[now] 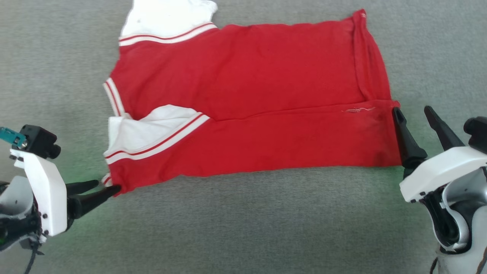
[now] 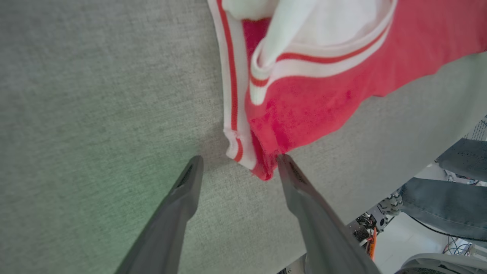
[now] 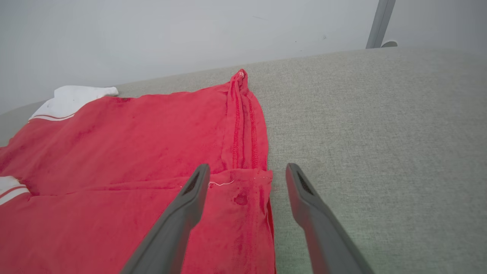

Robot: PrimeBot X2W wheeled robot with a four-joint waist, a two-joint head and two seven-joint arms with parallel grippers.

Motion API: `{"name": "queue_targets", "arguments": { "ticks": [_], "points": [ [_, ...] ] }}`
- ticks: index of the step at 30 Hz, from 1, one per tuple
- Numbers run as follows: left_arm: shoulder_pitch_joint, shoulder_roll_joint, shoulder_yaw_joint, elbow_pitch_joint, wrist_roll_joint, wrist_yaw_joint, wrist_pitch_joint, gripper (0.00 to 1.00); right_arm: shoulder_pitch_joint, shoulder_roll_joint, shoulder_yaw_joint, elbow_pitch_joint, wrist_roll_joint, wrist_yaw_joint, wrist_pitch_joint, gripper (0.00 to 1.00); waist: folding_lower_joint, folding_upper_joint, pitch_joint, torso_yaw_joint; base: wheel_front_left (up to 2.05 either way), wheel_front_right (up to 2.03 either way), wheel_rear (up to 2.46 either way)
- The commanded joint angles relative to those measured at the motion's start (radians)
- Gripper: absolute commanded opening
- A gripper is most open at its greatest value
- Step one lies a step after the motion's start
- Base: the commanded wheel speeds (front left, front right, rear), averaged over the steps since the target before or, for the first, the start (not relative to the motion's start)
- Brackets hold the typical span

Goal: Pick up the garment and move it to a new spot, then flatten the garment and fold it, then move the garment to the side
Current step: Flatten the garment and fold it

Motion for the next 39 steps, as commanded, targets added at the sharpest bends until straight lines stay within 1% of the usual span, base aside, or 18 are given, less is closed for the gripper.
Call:
{"name": "queue_targets", "arguments": {
  "ticks": [1,6,7,8,9,10,12,14,19,23,26,27,29,30,32,35,39],
  "points": [
    [-0.027,-0.013,-0.003,0.029,-0.016,0.002,0.026,1.00,-0.017,0.003,0.007,0.003,0.007,0.000,-0.012,1.00,0.0000,-0.0001,0.020,-0.028,0.00,0.00,0.00],
    [-0.037,-0.052,-0.024,0.116,-0.033,0.003,0.079,1.00,-0.023,0.004,0.018,0.017,0.015,0.000,-0.026,1.00,0.0000,-0.0001,0.038,-0.067,0.00,0.00,0.00],
    [-0.037,-0.052,-0.024,0.116,-0.033,0.003,0.079,1.00,-0.023,0.004,0.018,0.017,0.015,0.000,-0.026,1.00,0.0000,-0.0001,0.038,-0.067,0.00,0.00,0.00],
    [-0.034,-0.061,-0.028,0.125,-0.044,0.003,0.089,0.94,-0.022,0.004,0.022,0.021,0.015,0.000,-0.026,1.00,0.0000,-0.0001,0.041,-0.073,0.00,0.00,0.00],
    [-0.031,-0.066,-0.031,0.127,-0.053,0.004,0.098,0.45,-0.020,0.004,0.027,0.022,0.013,0.000,-0.023,1.00,0.0000,-0.0001,0.044,-0.079,0.00,0.00,0.00],
    [-0.028,-0.071,-0.031,0.122,-0.063,0.003,0.103,0.00,-0.018,0.004,0.036,0.022,0.009,0.000,-0.016,1.00,0.0000,-0.0001,0.046,-0.084,0.00,0.00,0.00],
    [-0.021,-0.076,-0.024,0.105,-0.087,0.003,0.106,0.00,-0.018,0.002,0.055,0.022,-0.001,0.000,0.013,1.00,0.0000,-0.0001,0.052,-0.090,0.00,0.00,0.00],
    [-0.015,-0.069,-0.014,0.088,-0.096,0.003,0.105,0.00,-0.024,-0.026,0.086,0.021,-0.021,0.000,0.070,1.00,0.0000,-0.0001,0.057,-0.092,0.00,0.00,0.00],
    [-0.007,-0.046,0.002,0.053,-0.085,0.003,0.089,0.00,-0.066,-0.105,0.164,0.005,-0.048,0.000,0.296,1.00,0.0000,-0.0001,0.072,-0.080,0.00,0.00,0.00],
    [-0.007,-0.065,0.014,0.043,-0.085,0.003,0.070,0.00,-0.098,-0.138,0.179,0.006,-0.029,-0.001,0.486,1.00,0.0000,-0.0001,0.083,-0.053,0.00,0.00,0.00],
    [-0.014,-0.086,0.016,0.044,-0.068,0.003,0.056,0.00,-0.101,-0.160,0.170,0.011,-0.041,-0.001,0.585,1.00,0.0000,-0.0001,0.092,-0.033,0.00,0.00,0.00],
    [-0.017,-0.092,0.019,0.043,-0.066,0.003,0.049,0.00,-0.099,-0.166,0.169,0.011,-0.043,-0.001,0.609,0.75,0.0000,-0.0001,0.094,-0.026,0.00,0.00,0.00],
    [-0.019,-0.108,0.022,0.039,-0.062,0.003,0.036,0.00,-0.087,-0.171,0.168,0.011,-0.030,-0.001,0.644,0.19,0.0000,-0.0001,0.095,-0.014,0.00,0.00,0.00],
    [-0.021,-0.114,0.022,0.035,-0.058,0.003,0.030,0.00,-0.082,-0.172,0.166,0.007,-0.020,-0.001,0.646,0.00,0.0000,-0.0001,0.094,-0.010,0.00,0.00,0.00],
    [-0.018,-0.120,0.022,0.026,-0.046,0.003,0.010,0.00,-0.075,-0.170,0.148,-0.001,-0.013,-0.001,0.635,0.00,0.0000,-0.0001,0.089,-0.003,0.00,0.00,0.00],
    [0.001,-0.109,0.018,0.013,-0.034,0.003,-0.017,0.00,-0.046,-0.174,0.125,-0.018,0.003,-0.001,0.625,0.00,0.0000,-0.0001,0.069,0.002,0.00,0.00,0.00],
    [0.040,-0.071,0.014,-0.029,-0.051,0.003,-0.038,0.00,0.006,-0.188,0.111,-0.056,0.039,-0.001,0.633,0.00,0.0000,-0.0001,0.034,0.003,0.00,0.00,0.00]
  ]
}}
